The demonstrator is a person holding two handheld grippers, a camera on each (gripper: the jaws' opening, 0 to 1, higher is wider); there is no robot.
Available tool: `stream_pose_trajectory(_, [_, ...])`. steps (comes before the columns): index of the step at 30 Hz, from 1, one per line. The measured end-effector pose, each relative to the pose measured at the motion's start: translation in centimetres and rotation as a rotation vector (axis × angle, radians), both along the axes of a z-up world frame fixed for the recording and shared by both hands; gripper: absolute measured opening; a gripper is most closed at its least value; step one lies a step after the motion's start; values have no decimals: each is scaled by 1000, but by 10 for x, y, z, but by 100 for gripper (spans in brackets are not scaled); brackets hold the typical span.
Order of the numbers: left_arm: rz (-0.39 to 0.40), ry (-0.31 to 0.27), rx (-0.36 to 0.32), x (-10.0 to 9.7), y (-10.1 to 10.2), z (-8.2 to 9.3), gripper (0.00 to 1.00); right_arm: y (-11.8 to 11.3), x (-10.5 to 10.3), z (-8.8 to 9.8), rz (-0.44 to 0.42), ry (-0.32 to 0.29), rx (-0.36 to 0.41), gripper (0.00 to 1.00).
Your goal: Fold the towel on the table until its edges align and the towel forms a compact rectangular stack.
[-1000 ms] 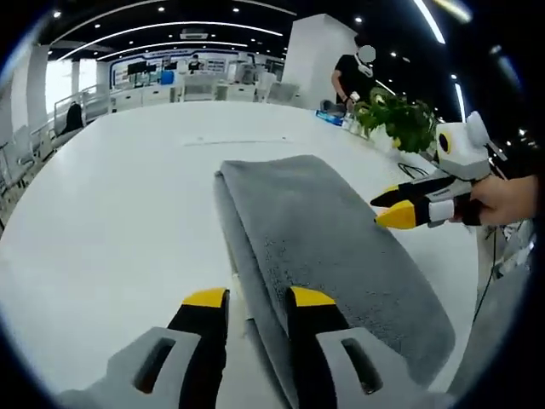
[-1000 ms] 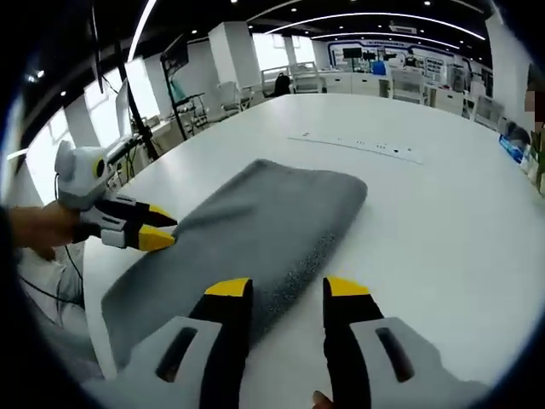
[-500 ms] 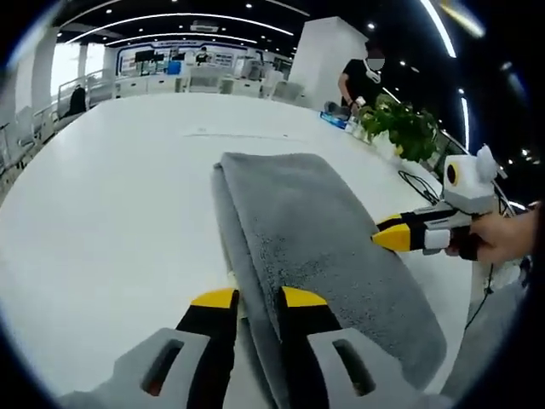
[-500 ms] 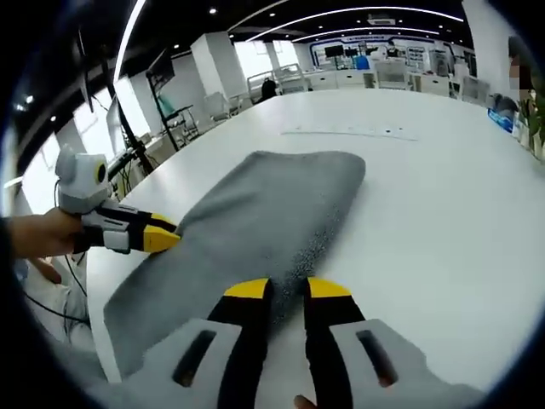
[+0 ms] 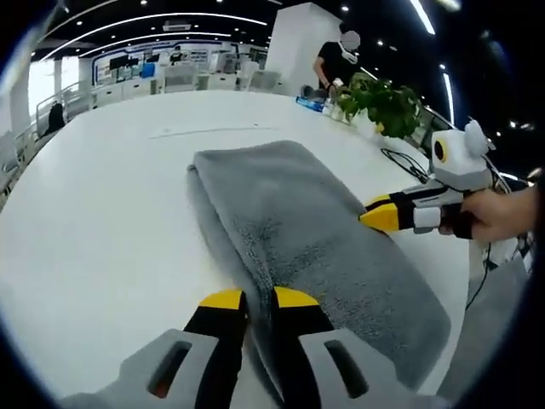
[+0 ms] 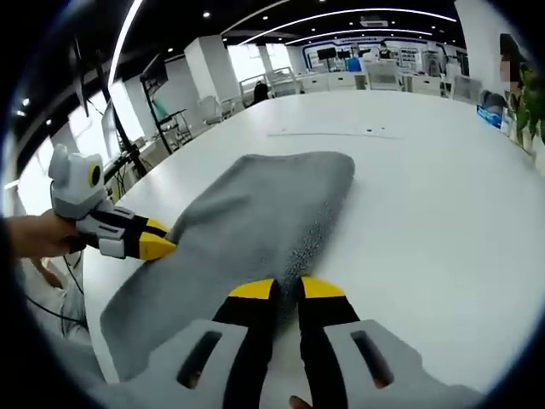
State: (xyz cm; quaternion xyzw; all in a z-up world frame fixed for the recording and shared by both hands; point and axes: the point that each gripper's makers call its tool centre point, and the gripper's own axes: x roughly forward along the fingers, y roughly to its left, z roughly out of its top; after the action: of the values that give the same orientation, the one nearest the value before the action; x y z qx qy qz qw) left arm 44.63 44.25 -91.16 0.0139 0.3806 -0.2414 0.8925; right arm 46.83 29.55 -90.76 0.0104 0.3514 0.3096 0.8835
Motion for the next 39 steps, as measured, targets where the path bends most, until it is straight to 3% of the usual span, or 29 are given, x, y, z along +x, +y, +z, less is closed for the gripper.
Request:
stream_pose_trajectory(12, [-79, 14, 1, -17, -49, -1, 11, -49, -15, 0, -38, -1, -45, 9])
stream_pose_trajectory(14, [-109, 8, 44, -20, -54, -1, 11, -55, -18, 0, -49, 3, -38, 9])
stream_pose_trajectory(19, [-135, 19, 65, -26, -66, 0, 11, -64, -23, 0, -47, -3, -50, 9])
stream_pose_trajectory(26, [-142, 2, 98, -26, -63, 2, 14, -64, -25, 1, -20, -5, -55, 9])
stream_pose_trajectory(28, [-133, -24, 141, -25, -58, 7, 18, -63, -25, 3, 3, -14, -65, 10])
stream_pose_trajectory(32, [-118, -40, 136, -27, -56, 15, 25, -62, -26, 10, 28, -19, -49, 11])
stream_pose_trajectory(35, [-116, -48, 136, -28, -56, 23, 33, -62, -23, 21, 27, -46, -1, 14])
stream_pose_trajectory(36, [-130, -41, 169, -31, -53, 25, 35, -63, -25, 25, 37, -50, -1, 16])
stream_pose_trajectory(39, [-150, -88, 186, -33, -52, 37, 39, -62, -30, 29, 85, -69, -19, 25])
